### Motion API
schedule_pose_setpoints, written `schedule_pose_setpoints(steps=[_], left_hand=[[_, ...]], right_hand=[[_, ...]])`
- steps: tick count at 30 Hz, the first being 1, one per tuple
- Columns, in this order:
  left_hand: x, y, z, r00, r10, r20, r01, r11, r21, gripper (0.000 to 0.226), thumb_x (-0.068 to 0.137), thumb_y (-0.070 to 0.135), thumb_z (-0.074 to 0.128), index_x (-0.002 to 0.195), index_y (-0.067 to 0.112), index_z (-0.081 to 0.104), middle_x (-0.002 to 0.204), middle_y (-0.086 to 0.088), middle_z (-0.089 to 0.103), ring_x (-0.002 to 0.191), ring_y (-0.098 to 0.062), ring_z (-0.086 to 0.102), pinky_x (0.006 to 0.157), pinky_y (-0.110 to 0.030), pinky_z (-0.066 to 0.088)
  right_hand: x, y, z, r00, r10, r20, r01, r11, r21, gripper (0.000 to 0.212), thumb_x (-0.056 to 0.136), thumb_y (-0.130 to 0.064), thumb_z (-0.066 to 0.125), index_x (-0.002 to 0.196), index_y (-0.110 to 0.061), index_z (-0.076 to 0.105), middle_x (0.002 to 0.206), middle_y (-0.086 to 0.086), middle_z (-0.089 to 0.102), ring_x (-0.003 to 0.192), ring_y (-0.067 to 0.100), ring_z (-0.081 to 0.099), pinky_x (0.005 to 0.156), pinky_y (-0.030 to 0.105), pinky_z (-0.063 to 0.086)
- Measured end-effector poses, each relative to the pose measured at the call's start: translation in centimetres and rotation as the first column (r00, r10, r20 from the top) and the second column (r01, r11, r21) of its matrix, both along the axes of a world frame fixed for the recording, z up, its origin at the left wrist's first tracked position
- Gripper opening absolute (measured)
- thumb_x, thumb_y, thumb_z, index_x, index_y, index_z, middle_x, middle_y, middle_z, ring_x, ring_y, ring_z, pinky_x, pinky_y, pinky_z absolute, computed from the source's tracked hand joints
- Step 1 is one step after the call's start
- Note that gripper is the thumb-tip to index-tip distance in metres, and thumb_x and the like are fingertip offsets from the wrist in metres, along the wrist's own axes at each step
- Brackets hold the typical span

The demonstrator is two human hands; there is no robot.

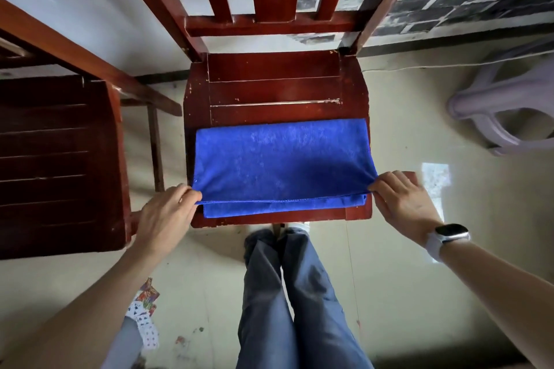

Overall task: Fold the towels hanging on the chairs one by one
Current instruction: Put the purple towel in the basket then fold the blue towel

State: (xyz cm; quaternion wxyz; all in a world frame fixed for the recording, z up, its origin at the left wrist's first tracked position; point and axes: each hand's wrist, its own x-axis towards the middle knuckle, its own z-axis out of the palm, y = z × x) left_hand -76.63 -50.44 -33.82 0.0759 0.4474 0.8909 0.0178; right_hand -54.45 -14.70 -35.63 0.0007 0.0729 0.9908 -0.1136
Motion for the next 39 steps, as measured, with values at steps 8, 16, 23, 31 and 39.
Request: schedule_pose_setpoints(steps=[8,16,23,31,39], left_hand=[[2.7,-1.5,-2.5,0.999,-0.01,0.035,0.012,0.998,-0.066,0.016,0.068,0.002,0.072,0.069,0.013,0.06,0.067,-0.003,0.058,0.055,-0.024,0.058,0.044,-0.029,0.042],[3.2,-1.5,-3.8,0.982,0.074,0.173,-0.044,0.984,-0.175,0.019,0.061,0.016,0.08,0.074,0.01,0.067,0.071,-0.004,0.06,0.064,-0.025,0.062,0.048,-0.027,0.048],[2.7,5.4,-4.0,0.984,0.158,0.085,-0.155,0.987,-0.037,0.037,0.085,0.029,0.043,0.111,0.01,0.061,0.112,-0.012,0.061,0.1,-0.032,0.056,0.077,-0.042,0.051],[1.3,11.2,-7.9,0.926,0.242,0.291,-0.158,0.946,-0.283,0.108,0.061,0.071,0.062,0.143,0.041,-0.002,0.156,0.001,-0.012,0.142,-0.034,-0.017,0.103,-0.071,0.003],[0.0,8.9,-8.7,0.928,0.305,0.214,-0.23,0.921,-0.315,0.117,0.047,0.092,0.036,0.141,0.041,-0.009,0.156,-0.003,-0.013,0.142,-0.031,-0.014,0.103,-0.071,0.0]], right_hand=[[1.3,-0.9,-1.7,0.997,-0.024,0.071,0.017,0.996,0.087,0.01,0.073,-0.004,0.056,0.077,-0.009,0.064,0.073,0.007,0.064,0.06,0.031,0.059,0.068,0.035,0.03],[2.0,-2.2,-2.5,0.946,-0.077,0.316,0.045,0.993,0.106,0.013,0.071,-0.016,0.055,0.072,-0.012,0.067,0.071,0.004,0.066,0.064,0.03,0.062,0.064,0.036,0.044],[-4.7,-5.6,-2.7,0.986,-0.034,0.163,0.024,0.998,0.063,0.041,0.075,-0.016,0.039,0.106,-0.012,0.065,0.108,0.011,0.065,0.101,0.031,0.062,0.088,0.049,0.046],[-11.8,-8.4,-7.1,0.963,0.051,0.266,-0.083,0.99,0.111,0.062,0.08,-0.045,0.04,0.139,-0.028,0.037,0.148,0.007,0.036,0.136,0.031,0.034,0.099,0.071,0.021],[-9.7,-4.2,-8.0,0.973,-0.03,0.23,-0.012,0.984,0.176,0.057,0.087,-0.055,0.037,0.14,-0.035,0.03,0.149,0.007,0.034,0.137,0.034,0.032,0.103,0.066,0.023]])
